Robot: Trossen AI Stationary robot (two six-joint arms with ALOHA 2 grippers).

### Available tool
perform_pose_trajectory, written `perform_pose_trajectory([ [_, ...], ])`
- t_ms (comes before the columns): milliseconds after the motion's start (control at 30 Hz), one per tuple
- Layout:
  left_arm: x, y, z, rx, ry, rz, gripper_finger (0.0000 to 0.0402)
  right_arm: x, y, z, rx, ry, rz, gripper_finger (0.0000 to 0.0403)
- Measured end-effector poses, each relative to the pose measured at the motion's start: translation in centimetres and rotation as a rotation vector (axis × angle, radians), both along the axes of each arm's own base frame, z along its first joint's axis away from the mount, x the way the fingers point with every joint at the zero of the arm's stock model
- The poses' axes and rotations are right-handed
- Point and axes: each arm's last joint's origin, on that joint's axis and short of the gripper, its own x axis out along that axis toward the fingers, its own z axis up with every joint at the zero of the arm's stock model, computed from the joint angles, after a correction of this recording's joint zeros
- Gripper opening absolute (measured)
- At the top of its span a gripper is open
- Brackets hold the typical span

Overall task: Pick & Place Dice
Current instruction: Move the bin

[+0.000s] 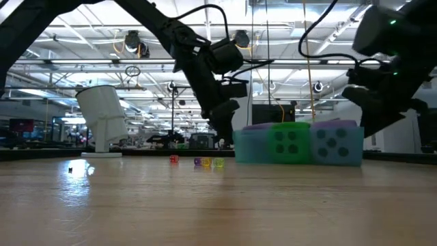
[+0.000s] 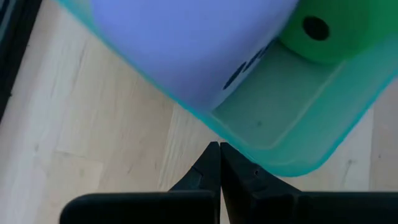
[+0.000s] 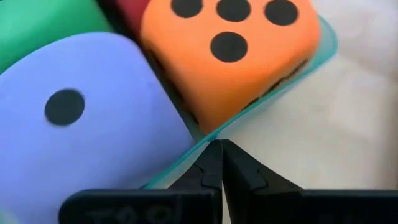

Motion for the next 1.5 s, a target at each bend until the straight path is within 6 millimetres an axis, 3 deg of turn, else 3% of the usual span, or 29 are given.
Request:
perform_pose_trajectory([
  [400,0.2,-1.4,-0.1,0.007,0.027,-0.068,0.0004,1.3,-4.1,0.6,-0.130,0.043,0.009,0.0000],
  [667,0.8,-3.6,0.0,0.021,0.015,-0.085,0.0006,1.1,-6.4,0.3,-0.076,0.091,-0.018,0.0000],
  [1000,0.9,-3.9,0.1,0.054,0.014,-0.080,0.0012,1.2,-7.4,-0.2,-0.081,0.142,-0.022,0.0000],
  [1133,0.0,-3.8,1.7,0.075,0.037,-0.052,0.0005,1.0,-7.0,0.2,-0.024,0.094,0.009,0.0000],
  [1333,-1.9,-4.0,6.0,0.102,-0.002,-0.042,0.0007,0.6,-6.6,1.0,0.037,0.017,0.044,0.0000],
  [1500,-2.8,-4.4,8.1,0.009,-0.059,-0.111,0.0005,0.4,-6.6,1.3,0.039,-0.013,0.045,0.0000],
])
